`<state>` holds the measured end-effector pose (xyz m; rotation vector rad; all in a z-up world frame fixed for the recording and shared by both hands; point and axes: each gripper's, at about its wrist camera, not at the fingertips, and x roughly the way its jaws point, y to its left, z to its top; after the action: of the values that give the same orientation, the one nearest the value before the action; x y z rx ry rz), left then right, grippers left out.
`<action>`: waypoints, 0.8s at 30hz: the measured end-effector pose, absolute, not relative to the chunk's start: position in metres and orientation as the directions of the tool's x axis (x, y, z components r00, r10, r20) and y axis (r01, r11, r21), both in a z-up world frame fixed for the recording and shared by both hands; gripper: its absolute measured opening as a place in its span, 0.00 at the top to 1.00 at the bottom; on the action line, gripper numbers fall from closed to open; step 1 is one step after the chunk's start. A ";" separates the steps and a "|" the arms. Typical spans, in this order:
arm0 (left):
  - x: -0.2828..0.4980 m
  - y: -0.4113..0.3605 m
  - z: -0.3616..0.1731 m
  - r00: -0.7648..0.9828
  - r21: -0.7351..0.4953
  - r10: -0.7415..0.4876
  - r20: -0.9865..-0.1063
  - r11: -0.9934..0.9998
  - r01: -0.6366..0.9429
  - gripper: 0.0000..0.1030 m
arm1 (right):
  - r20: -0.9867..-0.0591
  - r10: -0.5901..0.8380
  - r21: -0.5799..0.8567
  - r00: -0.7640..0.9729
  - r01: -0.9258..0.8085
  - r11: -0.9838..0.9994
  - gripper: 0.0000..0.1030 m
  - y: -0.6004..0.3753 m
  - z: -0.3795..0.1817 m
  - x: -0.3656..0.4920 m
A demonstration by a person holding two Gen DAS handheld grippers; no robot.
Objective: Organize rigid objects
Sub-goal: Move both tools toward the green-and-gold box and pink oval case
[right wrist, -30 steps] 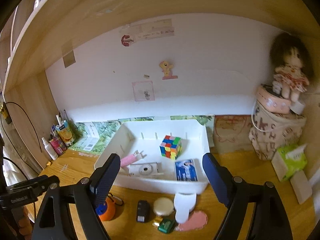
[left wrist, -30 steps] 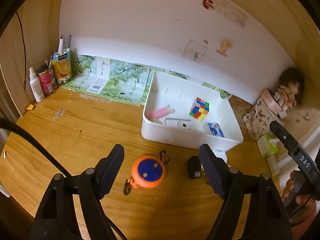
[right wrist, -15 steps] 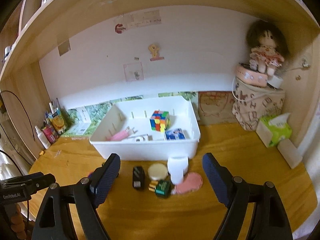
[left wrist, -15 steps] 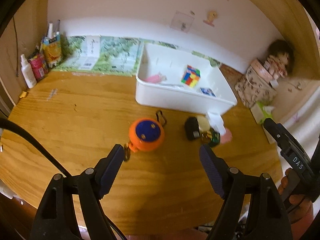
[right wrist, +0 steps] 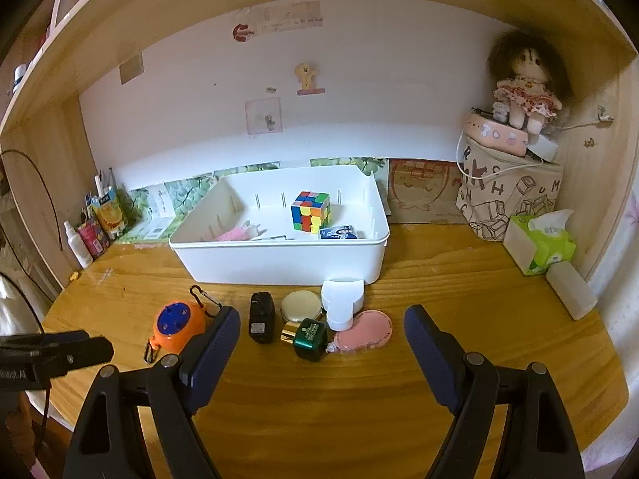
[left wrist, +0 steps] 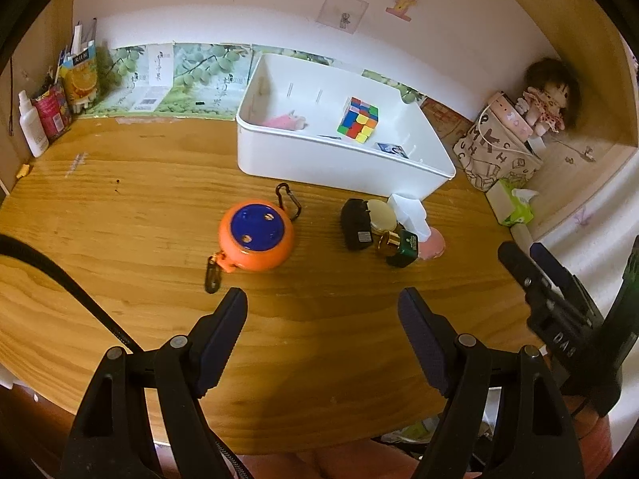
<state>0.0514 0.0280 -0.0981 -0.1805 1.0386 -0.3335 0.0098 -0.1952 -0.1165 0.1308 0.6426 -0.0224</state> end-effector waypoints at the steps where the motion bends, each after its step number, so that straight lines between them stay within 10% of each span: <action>1: 0.053 0.025 -0.099 0.461 -0.301 -0.347 -0.817 0.938 0.173 0.22 | -0.600 0.023 0.105 0.799 0.051 0.993 0.18 -0.197 -0.118 0.011; 24: 0.101 -0.056 -0.132 0.391 -0.249 -0.224 -0.892 0.968 -0.013 0.22 | -0.717 0.235 -0.009 0.657 -0.345 0.938 0.18 -0.247 -0.175 0.068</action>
<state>0.1005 -0.0563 -0.1316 -0.2302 1.1637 -0.1356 0.0679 -0.2468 -0.1750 -0.1495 0.7893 0.3299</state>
